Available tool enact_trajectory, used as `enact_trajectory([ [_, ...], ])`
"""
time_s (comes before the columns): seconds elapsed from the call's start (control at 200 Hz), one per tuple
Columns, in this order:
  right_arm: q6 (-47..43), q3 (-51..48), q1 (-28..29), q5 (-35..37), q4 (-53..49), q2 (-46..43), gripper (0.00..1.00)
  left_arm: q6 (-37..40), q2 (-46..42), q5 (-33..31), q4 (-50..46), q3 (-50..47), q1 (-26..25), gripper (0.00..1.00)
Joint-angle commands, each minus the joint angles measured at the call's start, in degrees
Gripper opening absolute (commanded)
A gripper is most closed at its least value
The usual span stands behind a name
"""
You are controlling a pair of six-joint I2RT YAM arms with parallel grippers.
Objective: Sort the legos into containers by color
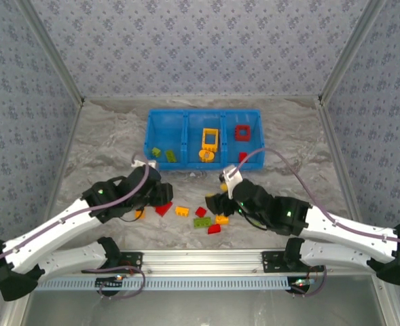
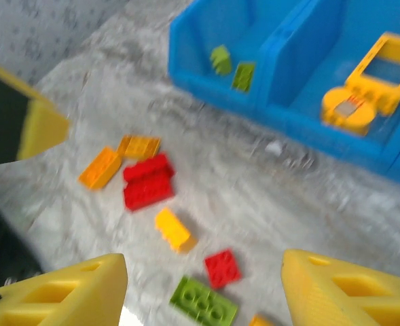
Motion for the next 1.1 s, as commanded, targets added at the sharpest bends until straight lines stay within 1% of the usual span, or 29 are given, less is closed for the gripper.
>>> enact_trajectory([
  [0.0, 7.1, -2.2, 3.6, 3.1, -5.7, -2.9, 0.64, 3.5, 2.6, 10.1, 10.7, -4.1, -4.5, 0.59],
  [0.04, 8.4, -2.6, 5.2, 4.1, -7.3, -4.2, 0.64, 5.8, 4.5, 9.2, 10.8, -4.3, -6.9, 0.59],
  [0.13, 11.3, -3.4, 8.3, 5.9, -9.8, -7.0, 0.64, 13.3, 9.9, 10.5, 11.5, -3.7, -11.1, 0.59],
  [0.205, 13.1, -4.1, 9.6, 5.7, -11.3, -9.3, 0.65, 19.7, 14.5, 11.3, 11.7, -2.0, -13.5, 0.6],
  [0.285, 15.4, -4.6, 10.0, 5.2, -14.1, -11.7, 0.66, 24.9, 19.3, 12.0, 11.5, -0.4, -14.2, 0.61],
  [0.37, 17.4, -4.9, 10.9, 5.6, -16.5, -14.9, 0.66, 28.9, 23.4, 13.0, 12.0, 0.6, -14.1, 0.63],
  [0.52, 20.7, -5.5, 11.9, 9.1, -21.0, -22.7, 0.69, 33.9, 28.0, 14.0, 12.8, 1.8, -14.3, 0.68],
  [0.68, 22.2, -7.3, 11.8, 11.2, -22.0, -29.0, 0.71, 38.3, 31.6, 12.7, 12.9, 2.7, -14.4, 0.69],
  [0.894, 22.1, -8.2, 11.8, 10.5, -20.6, -29.5, 0.73, 42.4, 36.9, 13.4, 13.4, 4.1, -14.4, 0.7],
  [1.094, 22.3, -7.9, 11.8, 10.3, -21.0, -29.5, 0.73, 44.1, 40.4, 12.8, 13.8, 5.1, -14.3, 0.67],
])
